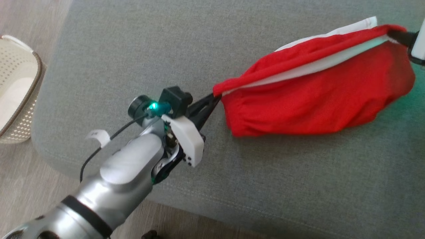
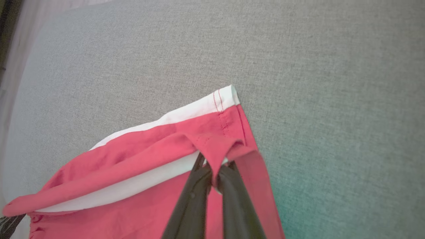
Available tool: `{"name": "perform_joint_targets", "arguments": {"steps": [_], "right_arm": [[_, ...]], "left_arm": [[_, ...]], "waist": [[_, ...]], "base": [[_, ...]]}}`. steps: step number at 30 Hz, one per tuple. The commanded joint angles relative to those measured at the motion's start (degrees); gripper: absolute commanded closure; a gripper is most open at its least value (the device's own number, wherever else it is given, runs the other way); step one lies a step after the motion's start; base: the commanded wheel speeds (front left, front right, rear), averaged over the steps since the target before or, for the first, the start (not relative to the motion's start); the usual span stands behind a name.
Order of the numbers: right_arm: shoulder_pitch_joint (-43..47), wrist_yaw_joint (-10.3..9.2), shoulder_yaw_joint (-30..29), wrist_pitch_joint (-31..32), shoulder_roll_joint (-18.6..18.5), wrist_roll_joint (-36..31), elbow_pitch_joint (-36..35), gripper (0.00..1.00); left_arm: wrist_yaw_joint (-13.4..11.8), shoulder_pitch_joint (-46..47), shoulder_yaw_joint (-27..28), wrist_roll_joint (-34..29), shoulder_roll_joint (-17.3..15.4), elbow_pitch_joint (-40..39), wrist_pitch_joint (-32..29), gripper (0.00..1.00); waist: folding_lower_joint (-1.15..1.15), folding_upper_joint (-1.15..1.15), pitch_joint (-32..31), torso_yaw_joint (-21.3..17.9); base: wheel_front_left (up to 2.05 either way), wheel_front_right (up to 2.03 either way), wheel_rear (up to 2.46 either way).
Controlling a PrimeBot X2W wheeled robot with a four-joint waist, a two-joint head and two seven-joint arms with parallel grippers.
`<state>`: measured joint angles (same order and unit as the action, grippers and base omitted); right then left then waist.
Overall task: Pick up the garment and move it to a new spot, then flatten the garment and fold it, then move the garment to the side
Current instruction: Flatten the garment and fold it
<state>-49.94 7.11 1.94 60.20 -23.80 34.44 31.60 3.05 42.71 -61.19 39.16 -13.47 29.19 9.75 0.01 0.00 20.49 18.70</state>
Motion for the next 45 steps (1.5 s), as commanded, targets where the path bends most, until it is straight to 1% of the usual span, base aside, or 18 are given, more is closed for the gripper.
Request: {"name": "perform_joint_targets", "arguments": {"steps": [1, 4, 9, 10, 11, 12, 21, 25, 30, 36, 40, 45], "right_arm": [[-3.0, 0.37, 0.8, -1.0, -0.8, -0.5, -1.7, 1.00], [-4.3, 0.37, 1.9, -2.3, -1.2, -0.3, -1.0, 1.00], [-5.3, 0.37, 2.8, -2.7, -1.5, 0.1, 0.0, 0.99], [-5.5, 0.37, 3.0, -3.1, -1.6, -0.2, 0.1, 0.51], [-5.8, 0.37, 3.0, -3.9, -1.7, -0.4, 0.3, 0.00], [-6.1, 0.37, 3.0, -5.0, -1.7, -0.8, 0.4, 0.00], [-7.6, 0.37, 3.3, -14.7, -1.1, -4.2, 4.2, 0.00], [-6.7, 0.37, 4.5, -19.9, -1.0, -4.3, 4.5, 0.00], [-3.5, 0.37, 6.8, -28.5, -0.7, -1.2, 2.3, 0.00], [2.4, 0.37, 11.4, -39.0, -1.9, 1.7, -1.6, 0.00], [6.2, 0.37, 12.5, -46.1, -2.2, 2.7, -3.9, 0.00], [11.6, 0.37, 13.4, -54.9, -2.6, 2.5, -5.8, 0.00]], "left_arm": [[0.1, 3.6, 2.7, 0.4, -0.4, 0.0, 1.2, 1.00], [0.1, 5.0, 3.4, 0.4, 0.8, 1.9, 2.4, 1.00], [0.4, 6.2, 3.7, 0.3, 1.9, 3.8, 3.3, 1.00], [0.3, 6.4, 3.8, 0.2, 2.2, 4.3, 3.4, 0.79], [0.3, 6.6, 3.9, 0.2, 2.5, 4.8, 3.6, 0.33], [0.3, 6.8, 4.0, 0.1, 2.7, 5.3, 3.8, 0.00], [-1.8, 7.0, 7.3, 0.1, 3.8, 8.1, 5.0, 0.00], [-4.0, 6.0, 10.3, 0.4, 3.5, 8.8, 5.2, 0.00], [-6.2, 2.9, 16.6, 0.3, 2.9, 6.0, 5.2, 0.00], [-7.4, -3.3, 25.9, -0.4, 2.6, 0.2, 5.2, 0.00], [-7.4, -8.0, 32.1, -2.2, 3.4, -4.4, 5.2, 0.00], [-6.6, -14.7, 38.5, -5.3, 5.6, -8.7, 5.2, 0.00]], "waist": [[-0.01, 0.00, 0.8, 0.3], [-0.01, 0.00, 1.9, 0.5], [-0.01, 0.00, 2.7, 0.6], [-0.01, 0.00, 2.9, 0.7], [-0.01, 0.00, 3.0, 0.7], [-0.01, 0.00, 3.1, 0.7], [-0.01, 0.00, 2.6, -0.4], [-0.01, 0.00, 0.8, -1.6], [-0.01, 0.00, -2.6, -3.9], [-0.01, 0.00, -6.8, -7.3], [-0.01, 0.00, -9.2, -9.5], [-0.01, 0.00, -12.1, -12.1]], "base": [[0.00, 0.00, 0.00], [0.00, 0.00, 0.00], [0.00, 0.00, 0.00], [0.00, 0.00, 0.00], [0.00, 0.00, 0.00], [0.00, 0.00, 0.00], [0.00, 0.00, 0.00], [0.00, 0.00, 0.00], [0.00, 0.00, 0.00], [0.00, 0.00, 0.00], [0.00, 0.00, 0.00], [0.00, 0.00, 0.00]]}}
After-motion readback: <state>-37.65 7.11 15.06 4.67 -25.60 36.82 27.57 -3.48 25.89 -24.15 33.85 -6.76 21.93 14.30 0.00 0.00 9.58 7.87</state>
